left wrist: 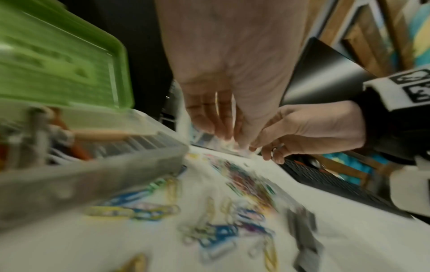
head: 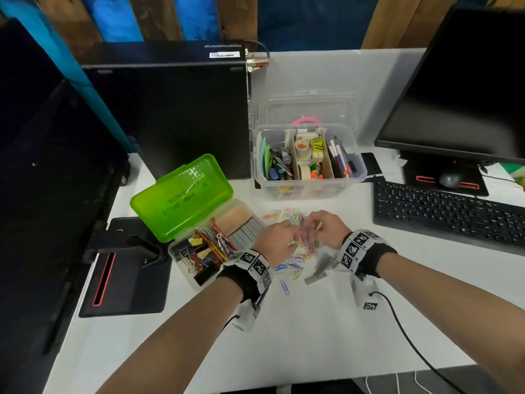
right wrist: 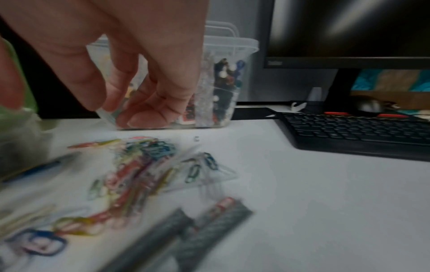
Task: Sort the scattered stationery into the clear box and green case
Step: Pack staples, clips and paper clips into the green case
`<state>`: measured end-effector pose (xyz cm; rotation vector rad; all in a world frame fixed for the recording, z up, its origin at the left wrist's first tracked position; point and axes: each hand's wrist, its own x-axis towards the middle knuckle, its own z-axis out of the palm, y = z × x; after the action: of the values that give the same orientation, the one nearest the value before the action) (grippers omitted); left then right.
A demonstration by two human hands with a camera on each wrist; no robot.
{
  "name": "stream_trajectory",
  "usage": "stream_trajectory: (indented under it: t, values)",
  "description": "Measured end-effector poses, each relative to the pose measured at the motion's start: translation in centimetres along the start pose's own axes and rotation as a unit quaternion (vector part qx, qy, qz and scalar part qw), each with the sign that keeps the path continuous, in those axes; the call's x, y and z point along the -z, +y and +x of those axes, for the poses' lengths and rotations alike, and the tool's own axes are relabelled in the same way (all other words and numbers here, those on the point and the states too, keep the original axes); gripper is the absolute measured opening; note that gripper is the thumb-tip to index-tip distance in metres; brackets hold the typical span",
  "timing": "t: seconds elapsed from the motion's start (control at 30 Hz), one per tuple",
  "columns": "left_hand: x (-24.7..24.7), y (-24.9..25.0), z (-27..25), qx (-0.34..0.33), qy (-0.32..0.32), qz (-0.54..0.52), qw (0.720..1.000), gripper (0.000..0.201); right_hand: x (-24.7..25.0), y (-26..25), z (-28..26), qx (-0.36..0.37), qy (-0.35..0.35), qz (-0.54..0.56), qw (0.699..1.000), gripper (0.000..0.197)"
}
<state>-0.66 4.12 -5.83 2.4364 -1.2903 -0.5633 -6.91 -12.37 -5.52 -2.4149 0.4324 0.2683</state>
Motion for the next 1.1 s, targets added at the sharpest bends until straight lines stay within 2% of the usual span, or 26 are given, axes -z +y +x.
stream_trajectory:
  t: [0.13,0.2,0.3,0.43,0.6,0.67,0.83,0.93,1.1]
  values:
    - [-2.2,2.5,0.6,-0.025,-0.09,-0.022,0.995,0.014,-0.2,2.6,-2.6,0.004,-0.071,-0.06,0.996,0.015]
    - [-3.3,3.7,0.8,-0.038,-0.128,0.003,0.991,0.024,-0.6,4.0,-3.7,-0.003,-0.084,-0.086,0.993,0.02]
    - [-4.8,4.8,1.0,-0.031,-0.157,0.078,0.984,0.038,-1.6,6.0,-4.7,0.026,-0.094,-0.09,0.991,0.023]
    - [-5.4,4.9,1.0,-0.015,-0.155,0.107,0.982,0.03,-2.0,5.8,-5.4,0.027,-0.098,-0.086,0.991,0.016]
    - [-5.1,4.3,0.6,-0.008,-0.127,0.12,0.985,0.022,-2.3,5.1,-4.4,0.032,-0.116,-0.135,0.984,0.011]
    - [-4.9,3.7,0.5,-0.007,-0.121,0.117,0.986,0.02,-2.1,5.0,-4.1,0.03,-0.125,-0.149,0.98,0.014]
    - [-4.2,2.3,0.0,-0.015,-0.105,0.078,0.991,0.012,-0.7,5.3,-3.0,0.01,-0.125,-0.092,0.988,0.031]
    - [-3.9,1.7,-0.2,-0.001,-0.097,0.037,0.995,0.01,0.0,5.3,-2.8,-0.015,-0.105,-0.03,0.994,0.025]
    - [-3.9,0.8,0.0,0.017,-0.092,-0.022,0.995,0.013,0.1,6.0,-2.7,-0.026,-0.074,-0.003,0.997,0.015]
